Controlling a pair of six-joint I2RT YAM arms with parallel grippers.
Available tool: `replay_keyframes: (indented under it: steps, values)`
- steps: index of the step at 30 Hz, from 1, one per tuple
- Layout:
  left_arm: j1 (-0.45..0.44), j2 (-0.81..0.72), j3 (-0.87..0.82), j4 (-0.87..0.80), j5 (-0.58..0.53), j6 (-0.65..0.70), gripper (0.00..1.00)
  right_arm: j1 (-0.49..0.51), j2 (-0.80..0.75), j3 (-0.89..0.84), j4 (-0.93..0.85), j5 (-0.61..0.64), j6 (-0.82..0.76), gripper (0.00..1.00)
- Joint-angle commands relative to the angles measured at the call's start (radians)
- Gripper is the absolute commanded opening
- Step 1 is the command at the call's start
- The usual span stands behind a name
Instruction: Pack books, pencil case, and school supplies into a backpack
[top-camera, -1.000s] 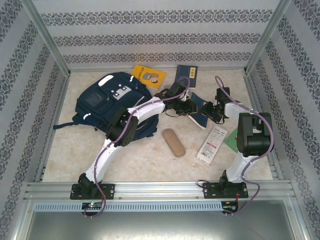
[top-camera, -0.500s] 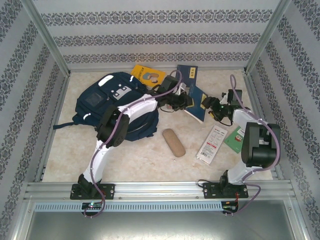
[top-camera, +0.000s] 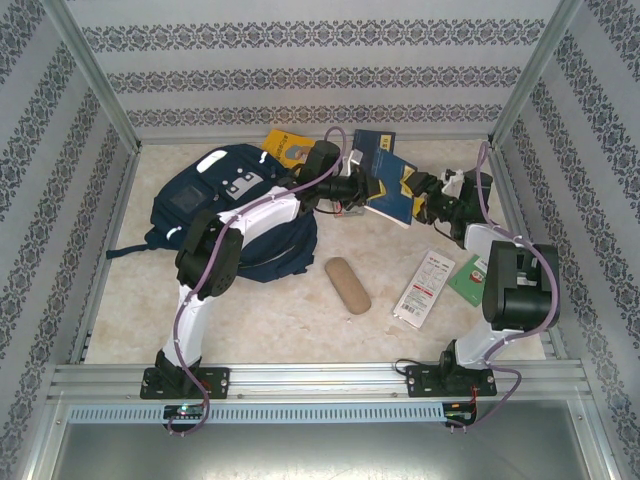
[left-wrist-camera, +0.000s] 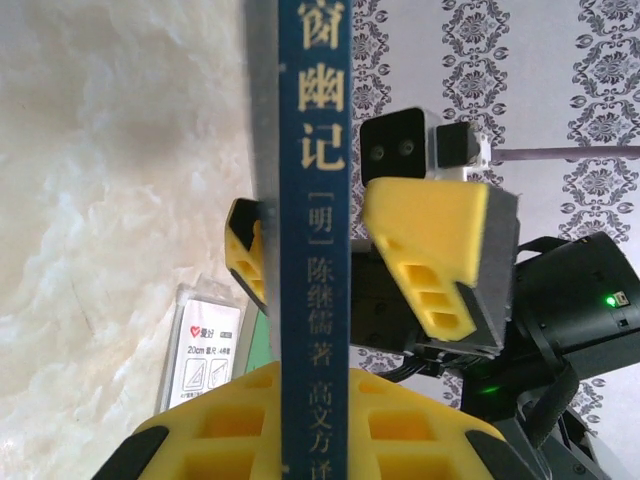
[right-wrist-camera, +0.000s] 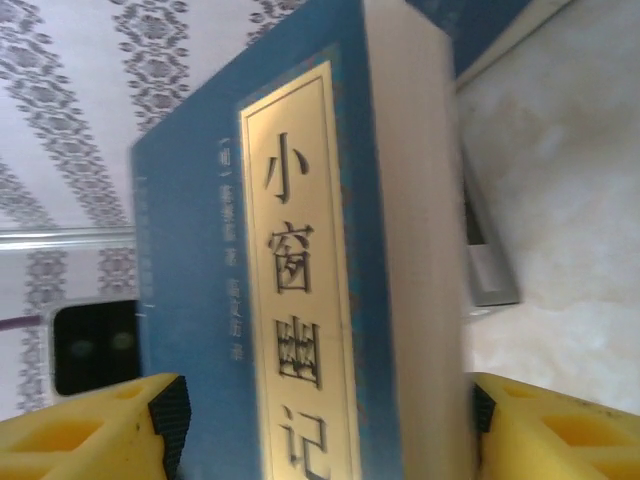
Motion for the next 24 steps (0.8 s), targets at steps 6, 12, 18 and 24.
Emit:
replay_keyframes:
  steps: [6,12,18,24]
  values:
    - [0.0,-0.081,-0.042,0.05,0.025,0.022,0.0,0.02,0.007,-0.028,0.231,-0.09,0.15,0.26]
    - [0.01,-0.138,-0.061,-0.148,-0.032,0.173,0.27,0.022,-0.036,-0.044,0.194,-0.075,0.115,0.0]
    - [0.05,-0.21,-0.023,-0.538,-0.228,0.438,0.41,0.05,-0.077,-0.06,0.132,-0.04,0.056,0.0]
    - [0.081,-0.248,0.023,-0.862,-0.55,0.699,0.44,0.112,-0.117,-0.044,-0.006,0.035,-0.053,0.0]
